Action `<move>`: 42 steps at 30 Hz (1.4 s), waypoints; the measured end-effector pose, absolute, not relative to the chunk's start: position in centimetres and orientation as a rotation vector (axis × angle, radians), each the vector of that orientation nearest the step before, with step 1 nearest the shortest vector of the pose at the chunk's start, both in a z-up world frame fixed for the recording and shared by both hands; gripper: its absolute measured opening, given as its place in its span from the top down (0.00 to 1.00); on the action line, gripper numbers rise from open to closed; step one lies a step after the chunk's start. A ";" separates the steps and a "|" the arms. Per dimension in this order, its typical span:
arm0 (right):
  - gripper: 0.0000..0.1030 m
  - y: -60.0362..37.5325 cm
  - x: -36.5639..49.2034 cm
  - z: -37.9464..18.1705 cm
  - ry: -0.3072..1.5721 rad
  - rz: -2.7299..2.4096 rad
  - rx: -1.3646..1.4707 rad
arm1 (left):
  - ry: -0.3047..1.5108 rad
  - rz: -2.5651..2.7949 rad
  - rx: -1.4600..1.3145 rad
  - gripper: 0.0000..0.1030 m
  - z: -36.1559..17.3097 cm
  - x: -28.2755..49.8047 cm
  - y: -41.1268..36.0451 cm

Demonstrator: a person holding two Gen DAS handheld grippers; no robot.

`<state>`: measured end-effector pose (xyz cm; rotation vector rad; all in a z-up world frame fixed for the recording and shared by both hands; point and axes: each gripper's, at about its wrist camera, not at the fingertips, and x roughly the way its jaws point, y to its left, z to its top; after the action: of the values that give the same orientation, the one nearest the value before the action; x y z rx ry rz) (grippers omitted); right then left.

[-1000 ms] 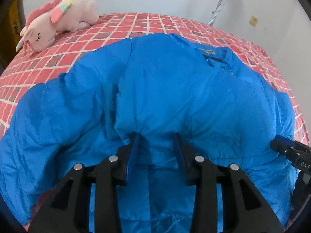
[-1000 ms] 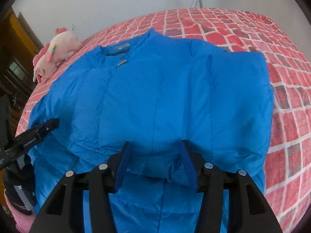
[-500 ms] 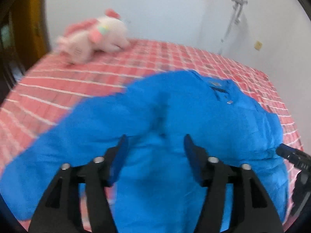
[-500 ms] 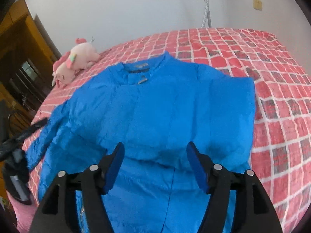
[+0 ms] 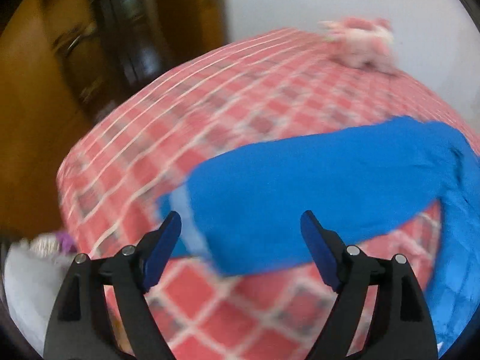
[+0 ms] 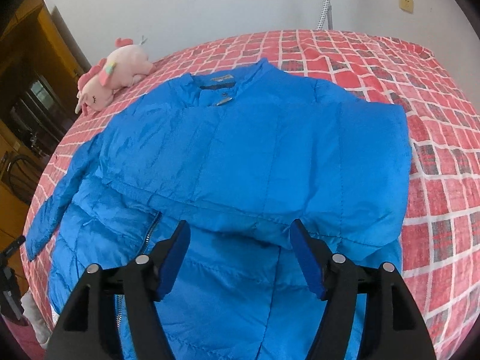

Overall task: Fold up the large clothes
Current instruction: 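Grasp the other sleeve's cuff with the left tool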

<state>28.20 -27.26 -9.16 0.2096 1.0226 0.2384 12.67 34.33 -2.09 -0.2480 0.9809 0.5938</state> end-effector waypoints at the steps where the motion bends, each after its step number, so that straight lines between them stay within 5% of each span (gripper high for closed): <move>1: 0.33 -27.2 28.2 -9.2 1.023 0.237 0.206 | 0.977 0.613 -0.292 0.21 -2.4 11.8 35.8; 21: 0.32 -27.6 29.0 -10.7 1.058 0.218 0.207 | 0.999 0.529 -0.582 0.17 -7.1 11.7 40.7; 24: 0.32 -27.6 29.0 -10.8 1.060 0.218 0.208 | 0.983 0.519 -0.588 0.27 -7.0 11.3 40.8; 28: 0.32 -27.7 29.1 -10.8 1.062 0.221 0.213 | 0.942 0.471 -0.667 0.56 -6.7 10.8 41.0; 31: 0.32 -27.7 29.1 -10.8 1.062 0.221 0.214 | 0.925 0.461 -0.684 0.69 -6.4 10.9 40.4; 42: 0.32 -28.3 28.4 -9.5 1.043 0.196 0.228 | 0.738 0.359 -0.531 0.74 1.2 13.2 32.2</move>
<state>28.43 -28.31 -9.52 0.2281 1.0427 0.1959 13.24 32.20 1.16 -0.5313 0.7376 0.3594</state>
